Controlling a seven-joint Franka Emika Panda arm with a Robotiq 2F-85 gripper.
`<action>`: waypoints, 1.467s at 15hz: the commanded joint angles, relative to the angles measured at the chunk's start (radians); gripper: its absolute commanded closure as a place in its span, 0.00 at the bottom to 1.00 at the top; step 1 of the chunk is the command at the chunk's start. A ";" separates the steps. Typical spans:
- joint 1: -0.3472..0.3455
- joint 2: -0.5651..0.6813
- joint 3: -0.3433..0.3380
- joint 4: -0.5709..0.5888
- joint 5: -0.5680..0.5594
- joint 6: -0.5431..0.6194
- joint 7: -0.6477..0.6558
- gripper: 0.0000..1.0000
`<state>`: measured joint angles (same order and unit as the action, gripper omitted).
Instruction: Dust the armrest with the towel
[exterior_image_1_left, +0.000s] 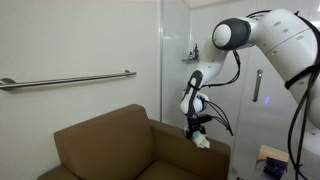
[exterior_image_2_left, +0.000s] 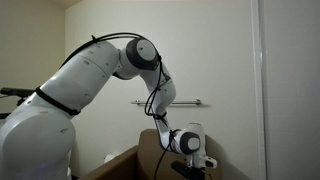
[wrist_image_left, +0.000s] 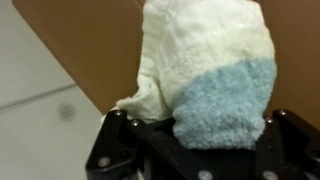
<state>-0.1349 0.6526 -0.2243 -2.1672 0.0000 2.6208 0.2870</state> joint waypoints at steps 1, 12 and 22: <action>0.003 -0.091 -0.041 -0.219 0.025 -0.009 0.020 0.94; 0.082 -0.284 -0.321 -0.464 -0.108 0.024 0.085 0.95; 0.210 -0.179 -0.175 -0.013 -0.241 0.063 0.321 0.95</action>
<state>0.1036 0.3401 -0.4691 -2.3132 -0.2588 2.6493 0.5718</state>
